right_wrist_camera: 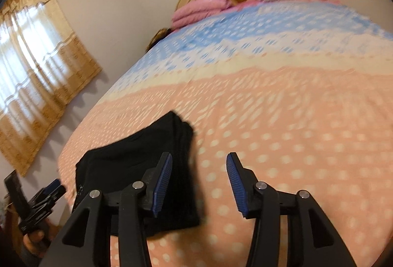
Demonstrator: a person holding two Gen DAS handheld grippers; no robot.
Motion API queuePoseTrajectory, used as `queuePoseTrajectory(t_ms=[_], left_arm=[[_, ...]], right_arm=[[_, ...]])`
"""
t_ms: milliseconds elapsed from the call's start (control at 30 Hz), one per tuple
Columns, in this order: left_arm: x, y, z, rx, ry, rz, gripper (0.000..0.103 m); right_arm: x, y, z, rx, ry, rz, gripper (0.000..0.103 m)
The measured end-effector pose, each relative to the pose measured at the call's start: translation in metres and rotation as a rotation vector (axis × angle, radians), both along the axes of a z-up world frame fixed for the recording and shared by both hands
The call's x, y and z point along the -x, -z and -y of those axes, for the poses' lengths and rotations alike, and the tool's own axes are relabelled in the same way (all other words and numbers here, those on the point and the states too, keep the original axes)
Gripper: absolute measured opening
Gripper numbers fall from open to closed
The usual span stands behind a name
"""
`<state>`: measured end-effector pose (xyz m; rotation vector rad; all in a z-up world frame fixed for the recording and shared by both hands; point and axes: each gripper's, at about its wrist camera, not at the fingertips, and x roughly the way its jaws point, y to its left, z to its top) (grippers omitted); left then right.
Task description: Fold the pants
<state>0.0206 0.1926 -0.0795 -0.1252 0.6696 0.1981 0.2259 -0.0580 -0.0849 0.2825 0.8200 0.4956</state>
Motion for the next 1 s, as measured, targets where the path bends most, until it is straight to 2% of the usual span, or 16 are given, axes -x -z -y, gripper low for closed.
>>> queuePoseTrajectory(t_ms=[133,200,267,367,467,633,1000], left_arm=[[0.011,-0.01,0.006,-0.014,0.005,0.01,0.071],[0.018,-0.017,0.01,-0.023,0.004,0.023,0.078],[0.027,-0.027,0.014,-0.034,0.003,0.051,0.095],[0.044,-0.044,0.021,-0.028,0.011,0.106,0.103],[0.055,-0.054,0.029,-0.021,0.034,0.134,0.103],[0.061,-0.065,0.04,-0.025,0.049,0.181,0.103],[0.059,-0.064,0.056,-0.056,0.065,0.183,0.103]], right_arm=[[0.018,-0.015,0.014,0.03,0.071,0.01,0.049],[0.035,-0.026,0.011,0.093,0.083,0.037,0.055],[0.057,-0.038,0.006,0.128,0.064,0.08,0.058],[0.095,-0.056,-0.002,0.14,0.001,0.133,0.058],[0.139,-0.074,-0.01,0.167,-0.057,0.232,0.065],[0.178,-0.084,-0.01,0.173,-0.095,0.291,0.067],[0.193,-0.091,0.005,0.177,-0.061,0.318,0.068]])
